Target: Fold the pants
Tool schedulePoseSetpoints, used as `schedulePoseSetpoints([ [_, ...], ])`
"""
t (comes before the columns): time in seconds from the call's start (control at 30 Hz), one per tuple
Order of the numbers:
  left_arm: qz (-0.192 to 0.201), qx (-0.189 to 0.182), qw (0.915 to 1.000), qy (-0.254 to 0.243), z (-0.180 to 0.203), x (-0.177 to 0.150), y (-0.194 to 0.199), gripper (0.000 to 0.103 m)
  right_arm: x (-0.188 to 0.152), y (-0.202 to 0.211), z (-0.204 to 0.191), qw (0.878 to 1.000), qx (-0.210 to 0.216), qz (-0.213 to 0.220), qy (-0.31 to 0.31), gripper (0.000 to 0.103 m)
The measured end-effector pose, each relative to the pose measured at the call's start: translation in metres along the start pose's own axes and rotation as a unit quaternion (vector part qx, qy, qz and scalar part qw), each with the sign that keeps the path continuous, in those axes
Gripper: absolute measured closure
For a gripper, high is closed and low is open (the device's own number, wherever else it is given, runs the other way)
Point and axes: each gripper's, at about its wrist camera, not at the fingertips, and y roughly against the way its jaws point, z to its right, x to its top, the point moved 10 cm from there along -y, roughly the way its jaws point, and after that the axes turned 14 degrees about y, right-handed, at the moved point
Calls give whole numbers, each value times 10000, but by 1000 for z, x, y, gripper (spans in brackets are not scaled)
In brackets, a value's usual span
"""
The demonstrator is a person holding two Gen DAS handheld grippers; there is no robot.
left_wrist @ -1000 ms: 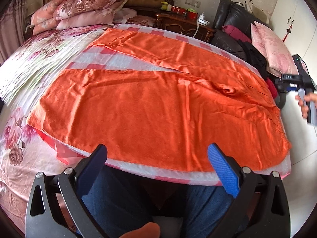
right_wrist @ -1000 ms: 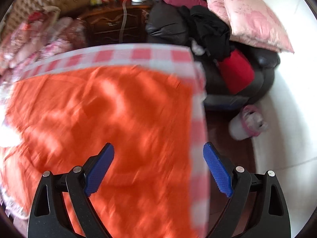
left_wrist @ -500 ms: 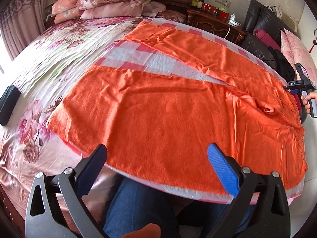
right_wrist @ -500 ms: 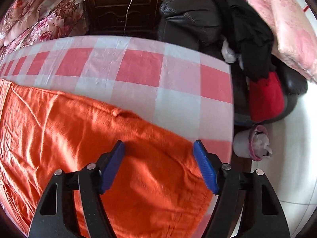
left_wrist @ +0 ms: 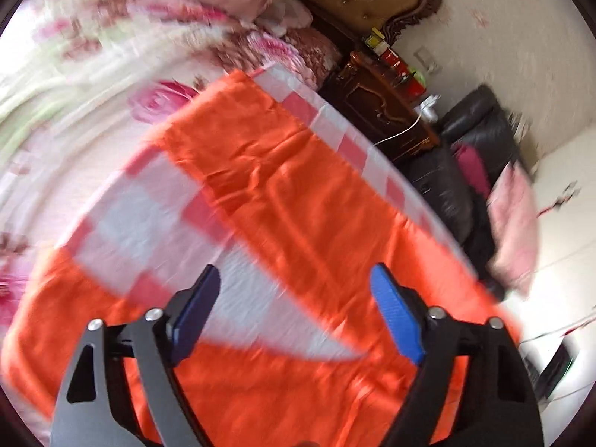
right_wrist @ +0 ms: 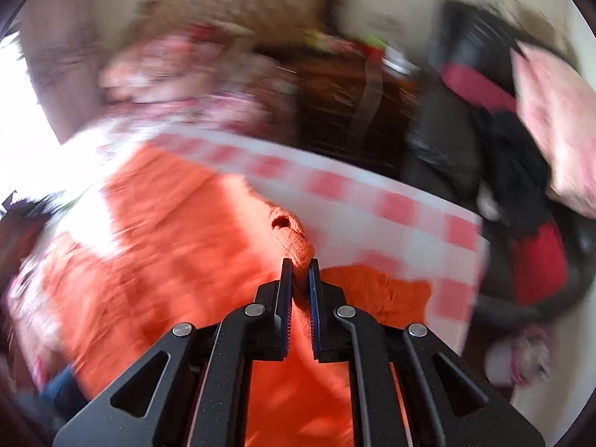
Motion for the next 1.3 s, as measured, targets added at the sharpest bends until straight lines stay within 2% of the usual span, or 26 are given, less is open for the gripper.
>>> schedulePoseSetpoints([
  [0.07,-204,-243,9992,255,10,25,-29,30,-15,28,-49,9983,444,302,236,95],
  [0.13,-363,-336,9978,445,15,40,-55,30,-41,52,-93,9934,1005,491,239,95],
  [0.23,-628,-281,9942,832,13,54,-95,41,-78,55,-116,9925,1184,299,-12,95],
  [0.33,-667,-207,9925,999,13,62,-115,54,-100,57,-130,9908,1290,281,-288,95],
  [0.4,-584,-16,9934,988,7,67,-119,82,-109,53,-131,9899,1301,311,-460,95],
  [0.5,-538,-198,9931,1026,5,70,-111,87,-120,40,-135,9882,1226,255,-887,95],
  [0.57,-459,-135,9945,934,-2,73,-101,100,-123,37,-143,9891,1086,214,-971,95],
  [0.67,-421,-88,9946,942,-4,77,-91,101,-123,31,-135,9863,1016,292,-1265,95],
  [0.87,-284,-343,9959,790,11,75,-48,101,-113,49,-74,9706,825,685,-2153,95],
  [0.97,-257,-449,9968,602,13,60,-13,101,-108,65,-68,9721,722,829,-2073,95],
  [1.07,-192,-609,9974,341,1,25,32,101,-116,79,-65,9733,577,843,-2054,95],
  [1.17,-111,-618,9975,311,-36,-28,72,101,-143,84,-69,9717,579,700,-2181,95],
  [1.2,-135,-525,9977,417,-63,-55,81,101,-153,84,-71,9711,558,622,-2237,95],
  [1.3,-344,-267,9960,775,-125,-107,80,101,-196,73,-80,9648,632,232,-2543,94],
])
